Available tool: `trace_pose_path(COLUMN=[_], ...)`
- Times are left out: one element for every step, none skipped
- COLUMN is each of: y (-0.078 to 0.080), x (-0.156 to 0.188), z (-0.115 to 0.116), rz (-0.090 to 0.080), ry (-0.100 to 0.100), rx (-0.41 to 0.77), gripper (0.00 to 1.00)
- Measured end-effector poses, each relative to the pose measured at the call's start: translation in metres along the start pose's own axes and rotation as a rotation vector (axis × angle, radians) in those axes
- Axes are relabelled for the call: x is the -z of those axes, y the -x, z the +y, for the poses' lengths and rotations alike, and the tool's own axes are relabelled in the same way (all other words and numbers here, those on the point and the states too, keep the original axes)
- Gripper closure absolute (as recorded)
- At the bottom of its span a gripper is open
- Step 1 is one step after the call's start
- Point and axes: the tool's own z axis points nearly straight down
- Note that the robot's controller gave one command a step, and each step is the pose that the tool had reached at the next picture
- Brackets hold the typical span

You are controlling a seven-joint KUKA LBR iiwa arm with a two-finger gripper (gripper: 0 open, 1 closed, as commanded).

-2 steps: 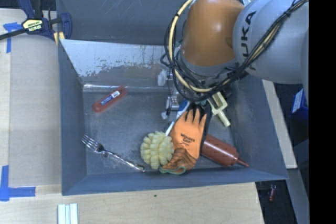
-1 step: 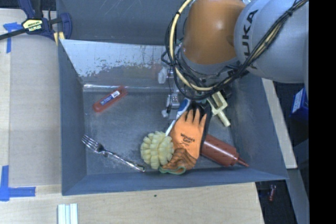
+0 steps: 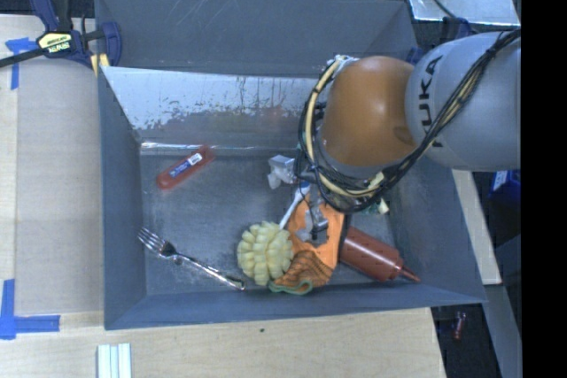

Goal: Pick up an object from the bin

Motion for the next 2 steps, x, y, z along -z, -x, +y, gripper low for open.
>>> trace_pose_path(y=[-0.015,-0.085], x=[0.008,0.001], z=[0.001,-0.01], rz=[0.001,0.01], ry=[0.001,0.003], rx=[0.094,0.258], gripper=[0.0,0.0])
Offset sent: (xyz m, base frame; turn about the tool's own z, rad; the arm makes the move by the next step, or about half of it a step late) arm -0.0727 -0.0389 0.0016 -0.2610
